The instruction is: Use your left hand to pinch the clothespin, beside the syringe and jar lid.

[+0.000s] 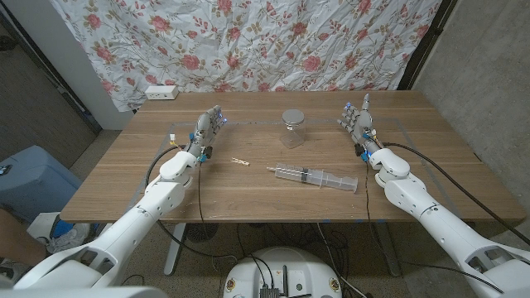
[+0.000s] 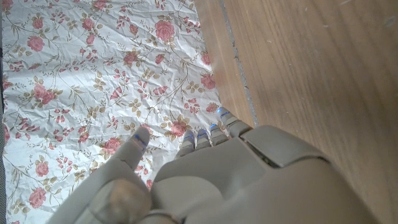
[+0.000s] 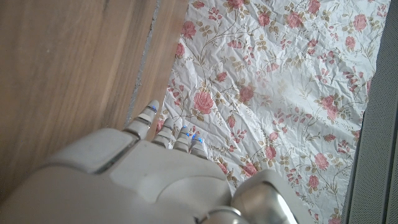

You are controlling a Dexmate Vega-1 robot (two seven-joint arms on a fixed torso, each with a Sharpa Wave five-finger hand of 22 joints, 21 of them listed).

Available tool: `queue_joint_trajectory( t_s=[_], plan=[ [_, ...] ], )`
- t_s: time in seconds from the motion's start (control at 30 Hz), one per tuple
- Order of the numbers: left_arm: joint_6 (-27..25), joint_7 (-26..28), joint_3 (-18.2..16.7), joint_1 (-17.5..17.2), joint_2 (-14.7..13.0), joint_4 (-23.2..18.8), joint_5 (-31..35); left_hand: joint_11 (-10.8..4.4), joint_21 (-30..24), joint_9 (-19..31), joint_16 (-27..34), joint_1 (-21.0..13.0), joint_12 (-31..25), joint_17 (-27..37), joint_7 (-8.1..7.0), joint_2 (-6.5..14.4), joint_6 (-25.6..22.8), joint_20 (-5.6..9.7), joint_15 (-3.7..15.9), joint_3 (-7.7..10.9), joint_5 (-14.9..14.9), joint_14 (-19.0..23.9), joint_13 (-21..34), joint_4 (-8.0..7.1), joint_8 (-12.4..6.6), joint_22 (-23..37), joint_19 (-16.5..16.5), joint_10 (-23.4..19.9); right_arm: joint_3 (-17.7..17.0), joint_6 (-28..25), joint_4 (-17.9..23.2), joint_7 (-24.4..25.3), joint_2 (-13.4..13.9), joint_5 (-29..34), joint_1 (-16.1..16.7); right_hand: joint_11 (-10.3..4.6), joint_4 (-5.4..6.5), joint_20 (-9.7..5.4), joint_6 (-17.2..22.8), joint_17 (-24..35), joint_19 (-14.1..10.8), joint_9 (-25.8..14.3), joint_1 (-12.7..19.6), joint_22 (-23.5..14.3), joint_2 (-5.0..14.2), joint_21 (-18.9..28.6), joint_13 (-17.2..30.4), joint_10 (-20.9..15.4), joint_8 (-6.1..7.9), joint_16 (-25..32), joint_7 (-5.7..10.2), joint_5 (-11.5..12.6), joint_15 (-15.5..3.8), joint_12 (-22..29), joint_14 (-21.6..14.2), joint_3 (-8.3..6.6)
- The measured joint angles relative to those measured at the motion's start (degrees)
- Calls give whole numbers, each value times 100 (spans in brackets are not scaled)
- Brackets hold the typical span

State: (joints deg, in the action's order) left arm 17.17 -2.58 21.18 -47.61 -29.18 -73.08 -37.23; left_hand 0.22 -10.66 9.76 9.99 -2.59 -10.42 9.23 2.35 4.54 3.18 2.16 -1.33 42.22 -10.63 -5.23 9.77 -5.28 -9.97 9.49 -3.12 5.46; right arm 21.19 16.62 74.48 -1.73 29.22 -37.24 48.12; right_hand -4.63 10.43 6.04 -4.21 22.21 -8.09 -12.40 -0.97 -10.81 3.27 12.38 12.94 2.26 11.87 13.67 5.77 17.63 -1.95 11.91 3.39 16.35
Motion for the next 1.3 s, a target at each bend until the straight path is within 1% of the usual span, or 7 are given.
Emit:
queue_joint_trajectory(
  t_s=[0.2,0.67,0.83,0.93,1.0,1.2,1.3],
  plan=[
    [48,-37,-2,29,-5,63,8,0,0,0,0,-23,0,0,0,23,0,0,0,21,0,0,0,26,-22,0,0,0,0,-1,0,0,0,0,1,0,0,0,0,0,0,0,0,0,0,0,-1,0,0,0,0,0,0,0,0,0],
    [170,55,15,38,-174,-35,321,-112,0,-1,0,-144,-45,-1,-142,97,-208,0,114,-16,0,114,-1,369,-53,-1,-61,-117,0,-4,3,0,3,-2,3,1,0,0,0,-1,1,1,0,1,0,0,-1,0,-1,0,-1,0,0,0,0,0],
    [174,112,31,33,-270,-165,407,-123,0,-1,0,-277,-45,-1,-186,140,-312,0,127,4,26,127,-1,579,-84,-1,-61,-187,0,-4,4,1,3,-2,3,1,0,0,0,-1,1,1,0,1,0,0,-1,0,-1,0,-1,0,0,0,-1,-1],
    [174,112,37,12,-320,-250,407,-136,0,-1,0,-340,-84,-1,-164,203,-371,0,144,23,27,145,-1,730,-107,-1,-61,-281,0,-4,5,1,3,-2,3,1,0,-1,0,-1,1,1,0,1,0,0,-2,0,-1,0,-1,0,0,0,-1,-1],
    [115,315,46,-10,-368,-336,630,-141,0,-1,0,-409,-84,-1,-192,211,-428,0,148,38,27,175,-1,822,-107,-1,-61,-294,0,-5,5,1,3,-2,3,1,0,0,0,-1,1,1,0,1,0,0,-2,0,-1,0,-1,0,0,0,-1,-1],
    [-25,528,84,-50,-509,-518,882,-140,0,-2,0,-665,-84,-2,-185,317,-618,-12,175,102,27,283,-2,1182,-151,-2,-134,-468,0,-4,4,1,3,-2,3,2,0,-1,0,-2,1,1,0,2,-1,0,-2,0,-1,0,-1,0,0,0,-1,-1],
    [-64,582,119,-51,-583,-567,1023,-165,0,-2,21,-720,-84,-2,-203,311,-678,-9,202,118,27,307,-2,1277,-151,-3,-175,-494,-1,-4,5,1,3,-2,3,1,0,-1,0,-2,1,1,0,2,0,0,-2,0,-1,0,-1,0,0,0,-1,-1]
  ],
)
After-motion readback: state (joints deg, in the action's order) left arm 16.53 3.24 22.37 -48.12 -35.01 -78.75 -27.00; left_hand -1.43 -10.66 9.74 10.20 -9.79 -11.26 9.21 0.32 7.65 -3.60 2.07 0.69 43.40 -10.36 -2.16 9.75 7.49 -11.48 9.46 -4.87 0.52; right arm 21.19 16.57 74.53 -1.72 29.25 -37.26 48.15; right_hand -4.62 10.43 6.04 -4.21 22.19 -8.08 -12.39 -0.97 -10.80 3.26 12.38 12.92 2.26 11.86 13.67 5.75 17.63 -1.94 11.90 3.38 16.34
